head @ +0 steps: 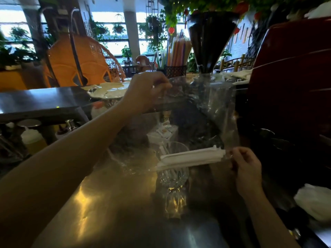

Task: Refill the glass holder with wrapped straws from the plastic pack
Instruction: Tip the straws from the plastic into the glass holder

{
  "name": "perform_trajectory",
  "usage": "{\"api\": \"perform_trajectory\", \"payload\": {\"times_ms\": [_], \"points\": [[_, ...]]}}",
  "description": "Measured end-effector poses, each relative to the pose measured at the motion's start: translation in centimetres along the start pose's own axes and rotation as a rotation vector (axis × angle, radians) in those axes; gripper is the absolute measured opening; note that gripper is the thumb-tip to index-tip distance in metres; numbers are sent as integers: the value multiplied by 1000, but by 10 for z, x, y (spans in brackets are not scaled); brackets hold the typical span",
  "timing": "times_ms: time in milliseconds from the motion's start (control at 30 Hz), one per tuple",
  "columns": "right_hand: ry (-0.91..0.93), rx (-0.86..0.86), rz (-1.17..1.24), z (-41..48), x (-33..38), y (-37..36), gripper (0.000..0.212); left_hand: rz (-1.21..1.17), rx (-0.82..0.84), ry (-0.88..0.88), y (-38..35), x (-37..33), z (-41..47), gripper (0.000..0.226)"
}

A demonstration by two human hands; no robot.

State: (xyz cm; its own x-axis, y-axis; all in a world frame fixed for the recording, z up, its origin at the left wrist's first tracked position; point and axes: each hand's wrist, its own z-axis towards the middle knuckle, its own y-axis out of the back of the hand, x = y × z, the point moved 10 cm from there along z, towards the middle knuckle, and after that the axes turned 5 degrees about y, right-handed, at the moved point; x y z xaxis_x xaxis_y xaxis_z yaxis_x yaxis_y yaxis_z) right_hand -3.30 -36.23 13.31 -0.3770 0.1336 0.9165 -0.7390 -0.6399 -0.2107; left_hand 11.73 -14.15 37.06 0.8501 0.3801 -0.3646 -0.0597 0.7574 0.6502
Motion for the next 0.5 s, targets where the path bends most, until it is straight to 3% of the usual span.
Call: {"api": "perform_trajectory", "payload": {"times_ms": [233, 500], "points": [[161, -128, 17, 26, 61, 38, 23, -212, -94, 4, -2, -17, 28, 16], [274, -225, 49, 31, 94, 53, 20, -379, -69, 61, -22, -19, 48, 17]]}}
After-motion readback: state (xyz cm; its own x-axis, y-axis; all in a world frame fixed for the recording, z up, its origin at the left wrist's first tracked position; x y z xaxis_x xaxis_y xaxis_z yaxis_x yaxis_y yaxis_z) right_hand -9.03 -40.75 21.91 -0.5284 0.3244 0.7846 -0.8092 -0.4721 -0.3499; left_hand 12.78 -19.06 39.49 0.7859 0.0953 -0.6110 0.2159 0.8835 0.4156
